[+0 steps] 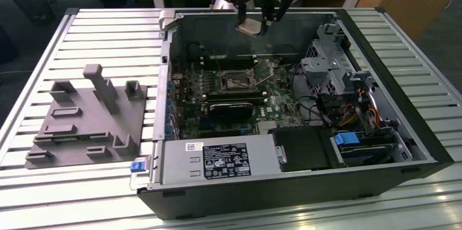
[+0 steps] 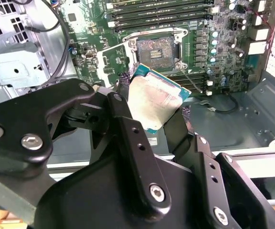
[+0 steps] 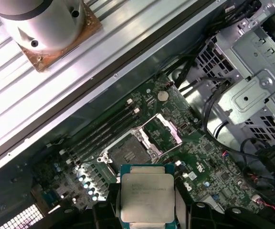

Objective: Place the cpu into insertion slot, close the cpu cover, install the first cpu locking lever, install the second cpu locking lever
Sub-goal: 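Place the cpu into insertion slot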

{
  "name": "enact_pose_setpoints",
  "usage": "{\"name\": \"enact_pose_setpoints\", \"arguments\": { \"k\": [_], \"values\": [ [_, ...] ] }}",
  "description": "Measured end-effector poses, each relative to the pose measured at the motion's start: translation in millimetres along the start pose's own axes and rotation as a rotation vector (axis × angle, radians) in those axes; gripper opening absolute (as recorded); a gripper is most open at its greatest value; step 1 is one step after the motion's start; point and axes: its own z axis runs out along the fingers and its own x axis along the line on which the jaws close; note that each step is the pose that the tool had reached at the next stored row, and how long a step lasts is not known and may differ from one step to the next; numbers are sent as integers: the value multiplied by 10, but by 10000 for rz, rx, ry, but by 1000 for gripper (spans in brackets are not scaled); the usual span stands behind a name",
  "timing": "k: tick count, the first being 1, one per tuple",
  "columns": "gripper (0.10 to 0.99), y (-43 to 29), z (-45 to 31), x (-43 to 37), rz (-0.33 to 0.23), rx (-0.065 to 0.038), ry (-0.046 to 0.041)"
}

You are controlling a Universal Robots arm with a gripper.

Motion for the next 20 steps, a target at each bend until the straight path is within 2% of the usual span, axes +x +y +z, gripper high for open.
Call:
{"name": "enact_pose_setpoints", "arguments": {
  "k": [9, 20],
  "values": [
    [541, 8, 21, 7, 876, -18, -78],
    [541, 27, 32, 25, 1327, -26, -119]
  ]
}}
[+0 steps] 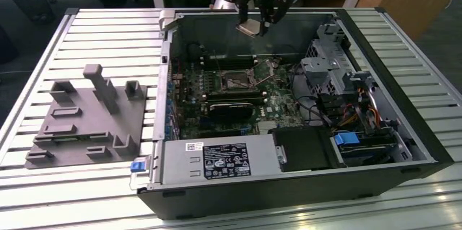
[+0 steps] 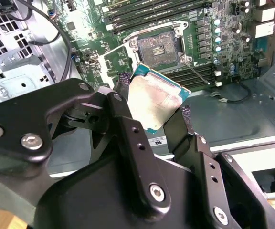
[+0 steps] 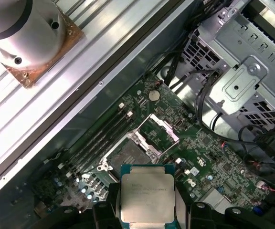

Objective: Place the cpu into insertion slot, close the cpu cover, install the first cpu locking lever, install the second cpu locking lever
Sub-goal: 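Place the cpu into insertion slot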

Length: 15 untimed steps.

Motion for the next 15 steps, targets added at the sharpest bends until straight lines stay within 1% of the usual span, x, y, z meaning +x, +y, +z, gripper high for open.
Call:
{"name": "enact_pose_setpoints", "arguments": {
  "k": [5, 15],
  "values": [
    [541, 4, 3, 5, 216, -5, -19],
    [541, 6, 7, 8, 843, -17, -76]
  ]
}}
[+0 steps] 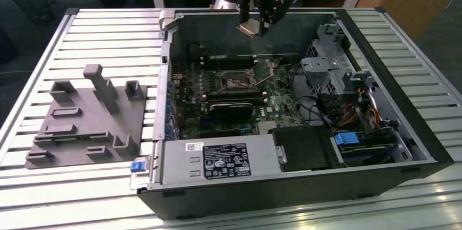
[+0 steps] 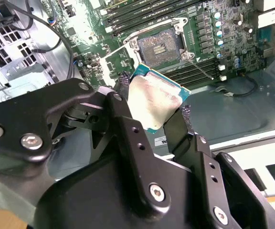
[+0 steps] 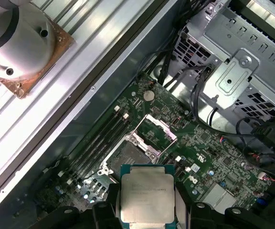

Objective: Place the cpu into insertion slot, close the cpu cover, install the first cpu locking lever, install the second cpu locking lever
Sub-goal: 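Place the cpu into insertion slot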

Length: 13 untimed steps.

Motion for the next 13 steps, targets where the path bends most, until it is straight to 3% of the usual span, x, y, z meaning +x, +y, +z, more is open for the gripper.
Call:
{"name": "enact_pose_setpoints", "arguments": {
  "k": [13],
  "values": [
    [541, 2, 5, 3, 603, -11, -54]
  ]
}}
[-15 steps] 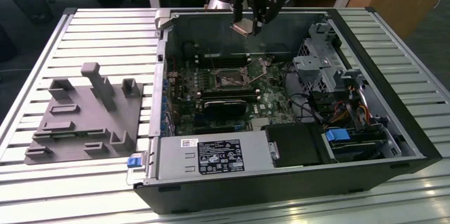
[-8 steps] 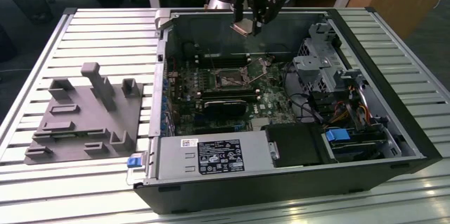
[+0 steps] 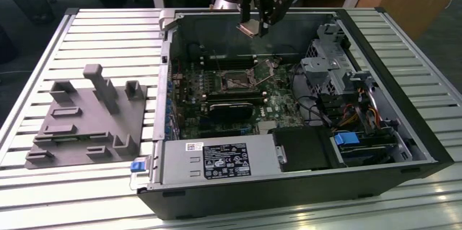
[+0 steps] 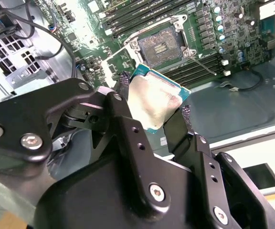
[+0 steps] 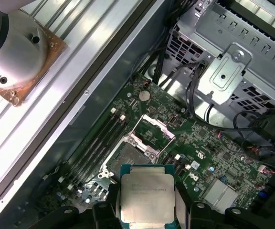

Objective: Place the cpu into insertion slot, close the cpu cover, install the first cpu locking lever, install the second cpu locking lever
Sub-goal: 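Place the cpu into insertion slot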

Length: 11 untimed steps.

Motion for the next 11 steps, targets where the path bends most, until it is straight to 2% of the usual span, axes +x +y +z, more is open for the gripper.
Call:
{"name": "enact_pose_setpoints", "arguments": {
  "k": [11],
  "values": [
    [541, 1, 5, 2, 490, -10, -44]
  ]
}}
